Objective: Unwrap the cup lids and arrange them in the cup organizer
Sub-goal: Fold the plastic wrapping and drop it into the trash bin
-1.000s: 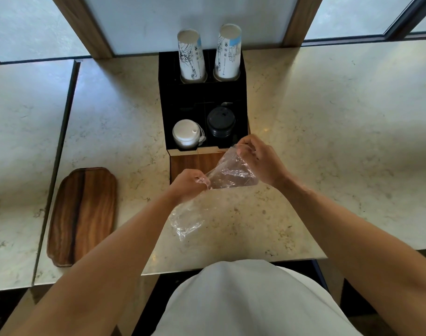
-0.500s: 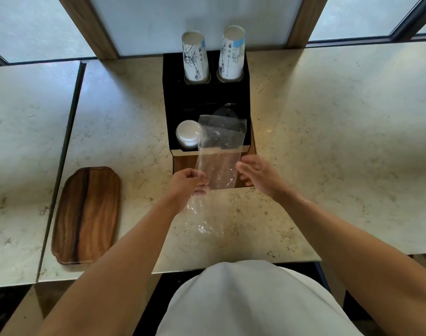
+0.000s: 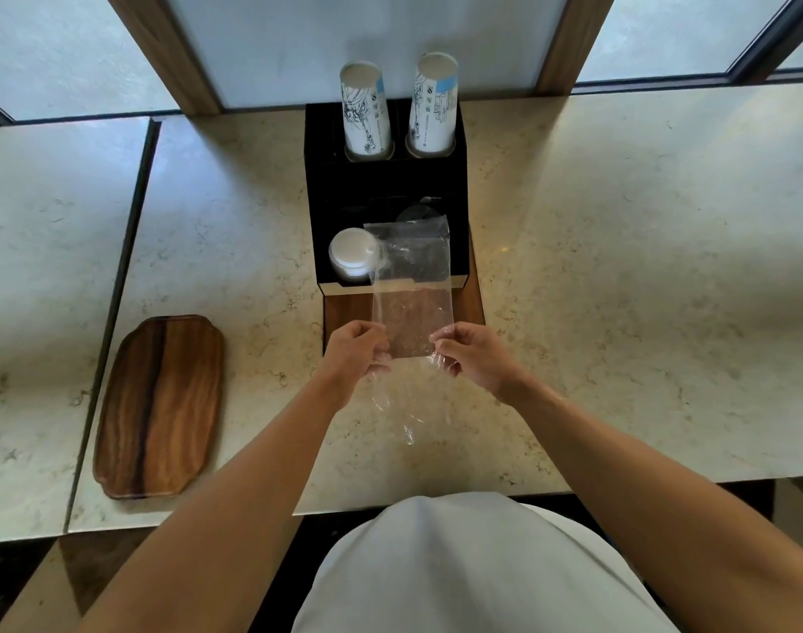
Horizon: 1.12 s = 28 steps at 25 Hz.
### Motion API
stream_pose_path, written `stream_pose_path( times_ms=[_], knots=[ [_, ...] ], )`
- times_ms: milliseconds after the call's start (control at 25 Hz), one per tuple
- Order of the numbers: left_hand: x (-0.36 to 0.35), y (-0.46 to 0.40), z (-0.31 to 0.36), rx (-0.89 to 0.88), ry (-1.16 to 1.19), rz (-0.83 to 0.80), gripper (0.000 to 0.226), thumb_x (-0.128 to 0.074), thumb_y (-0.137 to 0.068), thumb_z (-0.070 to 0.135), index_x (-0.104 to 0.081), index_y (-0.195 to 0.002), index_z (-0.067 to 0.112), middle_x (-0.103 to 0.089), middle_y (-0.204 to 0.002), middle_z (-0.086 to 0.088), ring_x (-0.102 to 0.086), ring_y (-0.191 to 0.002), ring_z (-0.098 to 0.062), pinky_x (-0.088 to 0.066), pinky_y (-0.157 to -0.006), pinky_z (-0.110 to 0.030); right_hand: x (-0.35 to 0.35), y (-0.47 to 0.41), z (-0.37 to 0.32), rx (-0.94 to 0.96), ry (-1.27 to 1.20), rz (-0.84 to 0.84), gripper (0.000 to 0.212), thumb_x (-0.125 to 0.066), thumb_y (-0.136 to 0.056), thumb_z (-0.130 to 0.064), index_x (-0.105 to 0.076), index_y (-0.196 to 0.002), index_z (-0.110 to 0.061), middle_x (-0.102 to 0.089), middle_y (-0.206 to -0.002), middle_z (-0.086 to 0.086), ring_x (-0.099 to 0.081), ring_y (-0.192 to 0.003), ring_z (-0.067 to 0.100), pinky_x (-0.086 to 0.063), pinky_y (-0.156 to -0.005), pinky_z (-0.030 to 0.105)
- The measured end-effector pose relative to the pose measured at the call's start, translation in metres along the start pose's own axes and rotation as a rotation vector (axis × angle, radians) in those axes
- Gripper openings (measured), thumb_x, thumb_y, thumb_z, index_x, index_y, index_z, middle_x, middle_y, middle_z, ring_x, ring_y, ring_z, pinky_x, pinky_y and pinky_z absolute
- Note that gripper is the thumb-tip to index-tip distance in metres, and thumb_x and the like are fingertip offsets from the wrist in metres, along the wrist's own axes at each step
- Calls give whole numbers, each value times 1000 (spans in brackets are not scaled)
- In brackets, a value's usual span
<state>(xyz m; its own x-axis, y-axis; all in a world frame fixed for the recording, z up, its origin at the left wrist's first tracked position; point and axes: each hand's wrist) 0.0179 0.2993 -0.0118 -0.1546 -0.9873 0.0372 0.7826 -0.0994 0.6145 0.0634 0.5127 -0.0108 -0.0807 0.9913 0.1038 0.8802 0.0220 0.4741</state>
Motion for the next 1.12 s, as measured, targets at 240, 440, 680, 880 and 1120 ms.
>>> stream_pose_path(
  times_ms=[240, 440, 680, 880, 1120],
  knots=[
    [8, 2, 0, -61, -55, 31, 12, -58, -97, -2, -67, -101, 4, -73, -84, -15, -69, -64, -25, -63, -61, -43, 1, 0, -4, -15, -15, -29, 27, -49, -107, -11, -74, -108, -2, -57, -76, 9, -51, -60, 13, -44, -54, 23],
    [9, 3, 1, -58, -10, 25, 11, -55, -97, -4, -62, -101, 4, -68, -86, -22, -66, -62, -33, -62, -58, -48, 7, 1, -5, 20, -87, -23, 22, -52, -105, -5, -72, -112, -9, -61, -71, 3, -52, -58, 12, -44, -53, 23],
    [2, 8, 8, 176, 355, 6, 33, -46, -99, -7, -68, -116, 9, -75, -86, -9, -66, -62, -16, -55, -49, -28, 4, -2, -4, -145, -519, 39, 32, -46, -106, -3, -74, -119, -11, -63, -104, 17, -54, -79, 23, -47, -61, 30],
    [5, 15, 9, 390, 661, -65, 43, -31, -97, -11, -63, -122, -1, -66, -117, -32, -76, -77, -35, -63, -56, -33, 2, -2, -4, -259, -720, 67, 33, -39, -101, 3, -70, -112, -4, -64, -83, 12, -61, -65, 17, -50, -58, 30],
    [15, 21, -1, 345, 325, -271, 59, -48, -81, -27, -55, -130, 5, -55, -131, -25, -69, -107, -39, -63, -70, -44, 4, 8, 3, -216, -568, -24, 11, -62, -100, -10, -71, -104, -6, -66, -81, 2, -61, -69, 12, -50, -67, 29]
  ],
)
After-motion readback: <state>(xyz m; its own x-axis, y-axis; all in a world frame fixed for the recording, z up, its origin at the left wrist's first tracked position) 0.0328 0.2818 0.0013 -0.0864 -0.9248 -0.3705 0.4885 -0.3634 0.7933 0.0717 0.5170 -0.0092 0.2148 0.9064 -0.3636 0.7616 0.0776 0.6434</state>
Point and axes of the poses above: each hand's wrist, its own y-axis away from the middle knuckle, its own x-axis out of the back of the hand, z = x × y
